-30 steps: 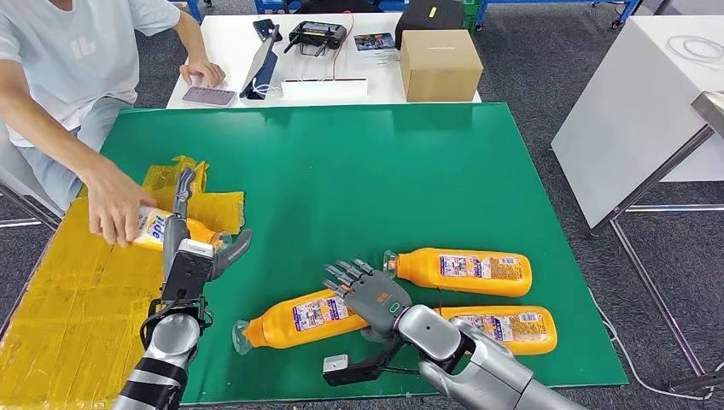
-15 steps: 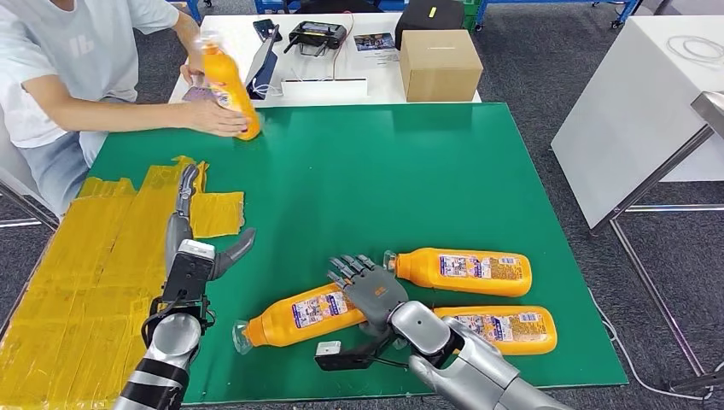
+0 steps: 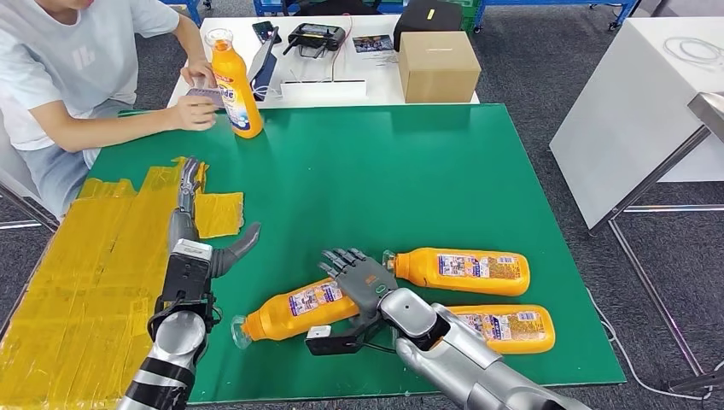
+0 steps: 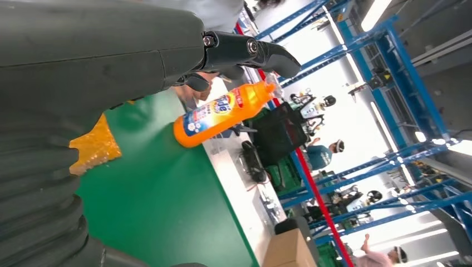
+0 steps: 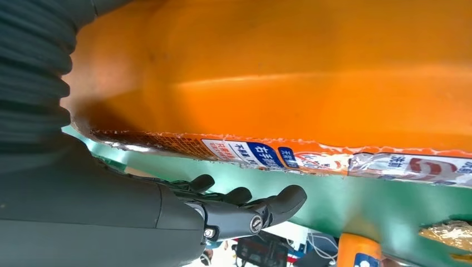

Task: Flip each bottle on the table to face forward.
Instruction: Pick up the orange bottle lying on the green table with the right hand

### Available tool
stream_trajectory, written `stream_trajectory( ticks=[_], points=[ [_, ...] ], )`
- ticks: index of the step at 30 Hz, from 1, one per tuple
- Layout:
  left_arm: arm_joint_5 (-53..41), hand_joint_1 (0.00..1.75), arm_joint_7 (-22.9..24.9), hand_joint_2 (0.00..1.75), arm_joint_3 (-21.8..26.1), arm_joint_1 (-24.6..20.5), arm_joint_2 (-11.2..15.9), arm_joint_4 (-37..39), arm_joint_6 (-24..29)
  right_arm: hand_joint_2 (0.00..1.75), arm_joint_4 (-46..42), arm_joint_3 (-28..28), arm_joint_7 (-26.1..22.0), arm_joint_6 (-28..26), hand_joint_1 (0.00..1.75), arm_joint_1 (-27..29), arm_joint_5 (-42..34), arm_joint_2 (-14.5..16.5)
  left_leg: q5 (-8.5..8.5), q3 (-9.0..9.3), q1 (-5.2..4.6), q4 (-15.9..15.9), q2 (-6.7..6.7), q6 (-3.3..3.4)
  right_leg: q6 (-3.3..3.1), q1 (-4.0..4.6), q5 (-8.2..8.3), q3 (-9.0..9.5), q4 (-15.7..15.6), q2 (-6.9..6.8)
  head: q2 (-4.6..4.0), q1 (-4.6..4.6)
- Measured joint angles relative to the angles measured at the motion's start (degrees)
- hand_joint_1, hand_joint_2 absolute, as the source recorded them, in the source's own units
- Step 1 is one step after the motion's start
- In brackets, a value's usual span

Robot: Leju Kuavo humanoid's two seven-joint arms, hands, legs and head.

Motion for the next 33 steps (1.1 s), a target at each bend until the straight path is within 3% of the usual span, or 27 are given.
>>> stream_trajectory(
  ticks=[2,3,4,8,13,25,28,33],
  points=[
    [0.3,0.0,-0.2,1.75,-0.4,0.0,0.0,-0.5,0.1,1.75,1.2,0.0,-0.4,0.4,1.01,-0.5,-0.1,0.3,0.0,0.04,0.0,0.0,0.0,0.0,0.0,0.0,0.0,0.04,0.0,0.0,0.0,0.0],
    [0.4,0.0,-0.4,1.75,-0.7,0.0,-0.1,-0.9,0.3,1.75,1.8,0.0,-0.8,0.8,1.26,-0.7,-0.3,0.5,0.0,0.05,0.0,0.0,0.0,0.0,0.0,0.0,0.0,0.05,0.0,0.0,0.0,0.0],
    [0.5,0.0,-0.6,1.75,-1.1,0.1,-0.1,-1.4,0.4,1.75,2.6,0.1,-1.2,1.3,1.4,-1.1,-0.4,0.6,0.0,0.06,0.0,0.0,0.0,0.0,0.0,0.0,0.0,0.06,0.0,0.0,0.0,0.0],
    [0.6,0.0,-0.8,1.75,-2.8,0.1,-0.1,-3.8,1.1,1.75,5.4,0.4,-2.5,2.3,1.4,-2.2,-1.1,0.9,0.01,0.21,0.0,0.0,-0.01,0.01,0.0,-0.01,0.0,0.21,0.0,0.0,0.0,0.0],
    [0.6,0.0,-0.8,1.75,-3.8,0.1,-0.1,-5.1,1.4,1.75,7.1,0.7,-2.8,2.3,1.73,-3.1,-1.3,1.3,0.01,0.38,0.0,0.0,-0.02,0.02,0.0,-0.02,0.0,0.39,0.0,-0.01,0.0,0.0],
    [1.4,0.0,-0.6,1.75,-6.4,0.4,-0.1,-8.0,3.0,1.75,9.8,1.7,-3.4,2.5,1.74,-4.7,-3.8,1.8,0.01,0.52,-0.01,0.0,-0.06,0.02,0.0,-0.03,0.0,0.52,0.0,-0.02,0.0,-0.01],
    [1.4,0.0,-0.5,1.75,-6.6,0.7,0.0,-8.6,3.5,1.75,10.0,1.6,-2.7,-0.3,1.75,-4.2,-4.7,1.9,0.01,0.53,-0.01,0.0,-0.06,0.02,0.0,-0.03,0.0,0.53,0.0,-0.02,0.0,0.0],
    [0.9,0.0,0.1,1.75,-6.6,2.3,0.3,-10.8,4.1,1.75,6.6,-2.5,-2.5,-10.0,1.75,0.5,-9.2,2.5,0.02,0.41,-0.01,0.0,-0.08,0.02,0.0,-0.03,0.0,0.48,0.0,-0.03,0.0,0.02]
  ],
)
